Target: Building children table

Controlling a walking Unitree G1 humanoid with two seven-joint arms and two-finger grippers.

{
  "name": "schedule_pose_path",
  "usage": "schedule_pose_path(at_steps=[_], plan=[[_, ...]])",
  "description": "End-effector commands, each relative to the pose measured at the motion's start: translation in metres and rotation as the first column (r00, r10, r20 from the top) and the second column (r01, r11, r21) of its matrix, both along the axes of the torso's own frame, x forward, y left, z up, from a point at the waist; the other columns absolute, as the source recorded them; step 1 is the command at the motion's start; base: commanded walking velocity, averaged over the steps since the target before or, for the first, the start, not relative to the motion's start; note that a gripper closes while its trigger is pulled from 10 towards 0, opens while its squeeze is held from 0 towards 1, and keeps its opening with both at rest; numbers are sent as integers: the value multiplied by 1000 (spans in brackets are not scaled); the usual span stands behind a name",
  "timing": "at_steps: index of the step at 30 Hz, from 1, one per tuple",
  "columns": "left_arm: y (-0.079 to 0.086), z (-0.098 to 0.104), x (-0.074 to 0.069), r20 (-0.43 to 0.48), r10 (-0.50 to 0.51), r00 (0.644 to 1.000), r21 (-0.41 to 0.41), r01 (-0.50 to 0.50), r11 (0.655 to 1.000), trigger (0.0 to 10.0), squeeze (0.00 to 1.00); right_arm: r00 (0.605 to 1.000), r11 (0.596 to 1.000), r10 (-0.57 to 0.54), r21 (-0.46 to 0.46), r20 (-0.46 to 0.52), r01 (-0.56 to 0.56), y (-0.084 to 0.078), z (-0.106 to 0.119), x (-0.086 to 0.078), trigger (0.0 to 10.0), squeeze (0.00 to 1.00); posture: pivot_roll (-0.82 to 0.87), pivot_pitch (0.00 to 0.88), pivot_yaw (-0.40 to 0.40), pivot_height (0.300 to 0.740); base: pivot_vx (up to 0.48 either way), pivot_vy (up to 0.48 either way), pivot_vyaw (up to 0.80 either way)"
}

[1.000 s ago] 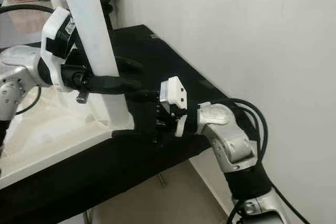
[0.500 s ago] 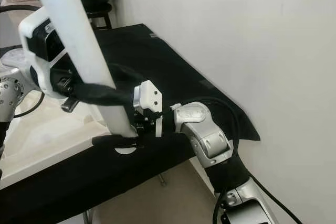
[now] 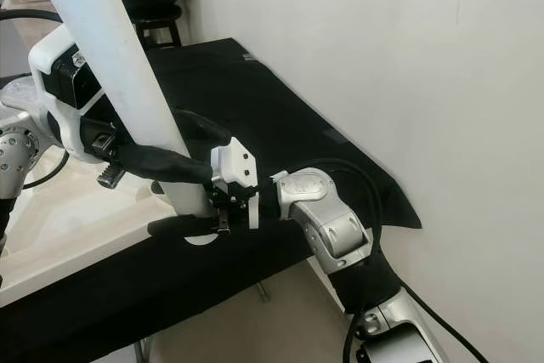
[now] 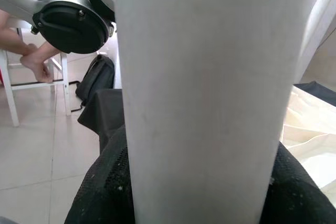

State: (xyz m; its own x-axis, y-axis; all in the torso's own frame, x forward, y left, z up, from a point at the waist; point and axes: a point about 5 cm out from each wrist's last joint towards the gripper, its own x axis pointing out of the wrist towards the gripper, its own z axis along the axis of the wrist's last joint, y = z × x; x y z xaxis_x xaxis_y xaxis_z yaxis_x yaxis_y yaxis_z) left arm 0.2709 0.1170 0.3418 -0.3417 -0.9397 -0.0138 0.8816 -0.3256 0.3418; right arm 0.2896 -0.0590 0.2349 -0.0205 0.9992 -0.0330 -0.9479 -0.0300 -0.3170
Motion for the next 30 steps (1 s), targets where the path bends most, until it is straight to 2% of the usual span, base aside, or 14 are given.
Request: schedule_pose_path(at_steps=[1, 3, 4, 5, 12, 14, 15, 18, 23, 26, 27, 28, 29, 30], plan=[[-5, -7, -3, -33, -65, 997, 22, 66, 998, 10000, 0, 999, 999, -39, 26, 12, 39, -1, 5, 3, 0, 0, 57, 78, -39, 740, 0, 0, 0], [-5, -6, -2, -49, -55, 997, 18, 56, 998, 10000, 0, 999, 999, -46, 25, 12, 46, 0, 4, 4, 0, 0, 57, 78, -39, 740, 0, 0, 0], [-5, -2, 3, -97, -25, 995, -7, 24, 1000, 10000, 855, 998, 998, -62, 30, 12, 61, 0, 3, 5, 0, 0, 56, 78, -38, 740, 0, 0, 0], [-4, 4, 9, -115, 31, 993, -56, -38, 998, 10000, 1000, 995, 995, -95, 42, 12, 94, 0, 3, 8, 0, 0, 57, 79, -39, 740, 0, 0, 0], [17, 26, 25, -142, 205, 968, -233, -234, 944, 10000, 1000, 964, 955, -266, 129, -20, 266, -7, 7, 24, 0, 0, 61, 83, -37, 740, 0, 0, 0], [30, 33, 29, -141, 273, 951, -292, -304, 907, 10000, 1000, 938, 923, -342, 169, -46, 345, -14, 8, 32, 0, 0, 62, 86, -39, 740, 0, 0, 0], [46, 41, 32, -144, 363, 921, -358, -390, 848, 10000, 1000, 896, 872, -435, 208, -89, 444, -22, 9, 41, 0, 0, 61, 88, -39, 740, 0, 0, 0], [55, 44, 33, -149, 407, 901, -388, -432, 814, 10000, 1000, 872, 842, -477, 225, -112, 490, -27, 10, 46, 0, 0, 62, 89, -40, 740, 0, 0, 0], [105, 59, 33, -283, 620, 732, -552, -653, 518, 10000, 1000, 669, 595, -694, 310, -266, 741, -55, 10, 72, 0, 0, 72, 97, -43, 740, 0, 0, 0], [109, 58, 32, -300, 639, 708, -558, -674, 485, 10000, 1000, 644, 564, -711, 316, -282, 763, -57, 10, 74, 0, 0, 72, 97, -43, 740, 0, 0, 0], [113, 52, 33, -347, 657, 670, -553, -711, 434, 10000, 1000, 623, 536, -720, 326, -305, 779, -59, 10, 75, 0, 0, 75, 97, -44, 740, 0, 0, 0], [113, 38, 37, -401, 699, 592, -507, -779, 368, 10000, 1000, 606, 509, -723, 339, -330, 791, -59, 9, 76, 10000, 0, 77, 97, -44, 740, 0, 0, 0], [110, 20, 42, -439, 741, 508, -441, -841, 314, 10000, 1000, 595, 489, -723, 349, -352, 800, -58, 9, 76, 10000, 0, 77, 96, -45, 740, 0, 0, 0], [107, 3, 44, -468, 766, 440, -384, -882, 272, 10000, 847, 589, 476, -719, 356, -368, 804, -57, 8, 75, 10000, 0, 78, 96, -46, 740, 0, 0, 0]])
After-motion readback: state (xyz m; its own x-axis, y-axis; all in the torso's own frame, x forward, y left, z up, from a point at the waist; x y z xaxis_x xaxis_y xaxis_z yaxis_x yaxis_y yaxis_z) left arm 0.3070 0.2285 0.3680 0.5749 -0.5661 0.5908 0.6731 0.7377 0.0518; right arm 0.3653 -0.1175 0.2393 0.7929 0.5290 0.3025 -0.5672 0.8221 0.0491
